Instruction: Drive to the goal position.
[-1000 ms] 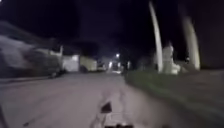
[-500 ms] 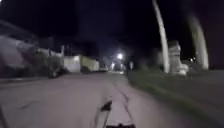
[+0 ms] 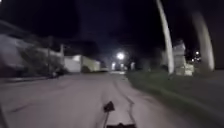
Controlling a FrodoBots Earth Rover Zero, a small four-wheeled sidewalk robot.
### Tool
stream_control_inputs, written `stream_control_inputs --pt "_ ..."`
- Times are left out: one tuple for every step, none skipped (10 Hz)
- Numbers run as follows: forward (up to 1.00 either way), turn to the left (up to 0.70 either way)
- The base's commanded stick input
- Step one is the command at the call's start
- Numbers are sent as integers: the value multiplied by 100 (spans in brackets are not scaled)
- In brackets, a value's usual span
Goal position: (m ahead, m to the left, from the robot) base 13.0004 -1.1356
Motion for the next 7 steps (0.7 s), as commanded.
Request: stream_control_inputs --pt "70 -1" --pt "70 0" --pt "70 0" --pt "70 0" --pt "70 0" --pt "70 0" --pt "70 0"
